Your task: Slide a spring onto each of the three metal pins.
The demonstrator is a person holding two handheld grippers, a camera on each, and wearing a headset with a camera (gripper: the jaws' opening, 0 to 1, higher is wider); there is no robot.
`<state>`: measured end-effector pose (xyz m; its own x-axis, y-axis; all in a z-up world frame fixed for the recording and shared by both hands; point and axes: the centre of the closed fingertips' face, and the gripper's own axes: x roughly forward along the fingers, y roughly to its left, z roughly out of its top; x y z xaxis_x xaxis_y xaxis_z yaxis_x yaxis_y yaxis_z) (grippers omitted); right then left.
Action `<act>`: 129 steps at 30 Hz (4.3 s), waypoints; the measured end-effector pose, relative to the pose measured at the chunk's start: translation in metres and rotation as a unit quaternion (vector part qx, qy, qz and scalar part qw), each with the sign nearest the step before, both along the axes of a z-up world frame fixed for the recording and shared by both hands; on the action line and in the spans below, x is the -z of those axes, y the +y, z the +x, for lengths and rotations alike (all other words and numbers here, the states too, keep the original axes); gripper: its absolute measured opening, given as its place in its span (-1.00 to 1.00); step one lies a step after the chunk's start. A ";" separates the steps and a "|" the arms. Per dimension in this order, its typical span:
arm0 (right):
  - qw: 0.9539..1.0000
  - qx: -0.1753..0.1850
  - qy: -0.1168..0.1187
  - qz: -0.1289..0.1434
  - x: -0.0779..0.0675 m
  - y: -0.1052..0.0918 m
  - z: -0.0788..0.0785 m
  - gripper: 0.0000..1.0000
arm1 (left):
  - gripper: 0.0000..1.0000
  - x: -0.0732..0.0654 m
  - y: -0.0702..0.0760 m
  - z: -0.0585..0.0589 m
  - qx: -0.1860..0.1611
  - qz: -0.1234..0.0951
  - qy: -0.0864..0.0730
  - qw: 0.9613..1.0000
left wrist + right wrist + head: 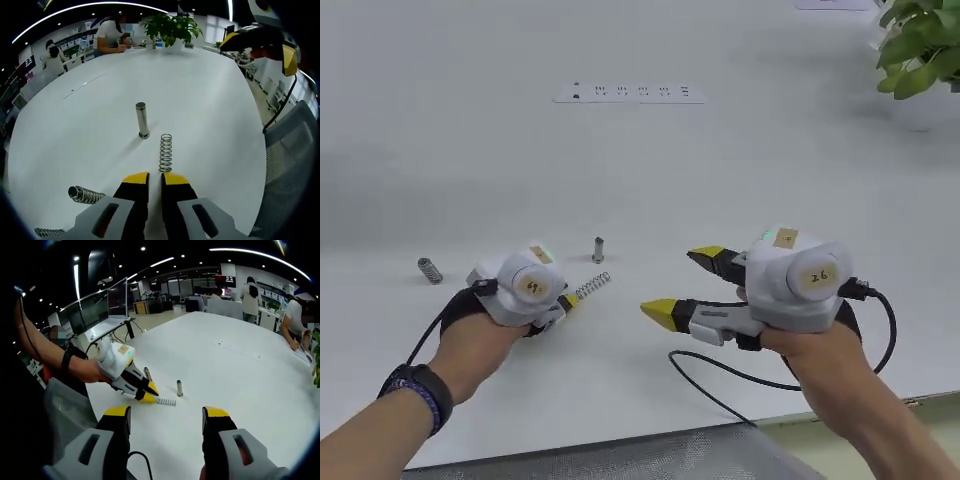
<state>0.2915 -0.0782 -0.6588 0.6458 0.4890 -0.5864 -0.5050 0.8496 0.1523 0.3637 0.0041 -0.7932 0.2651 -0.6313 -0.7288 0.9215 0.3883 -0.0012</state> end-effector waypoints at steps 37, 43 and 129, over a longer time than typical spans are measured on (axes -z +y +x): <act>1.000 0.004 0.000 -0.002 -0.001 -0.002 -0.008 0.11 | -0.85 -0.014 0.008 -0.011 -0.039 -0.042 0.026 0.998; 1.000 0.006 0.001 -0.003 0.000 -0.004 -0.007 0.11 | -0.67 -0.013 -0.002 -0.013 -0.028 -0.046 0.033 0.998; 0.998 -0.062 0.014 0.013 0.001 0.054 -0.018 -0.01 | -0.96 -0.093 0.069 -0.061 -0.018 -0.078 -0.027 0.996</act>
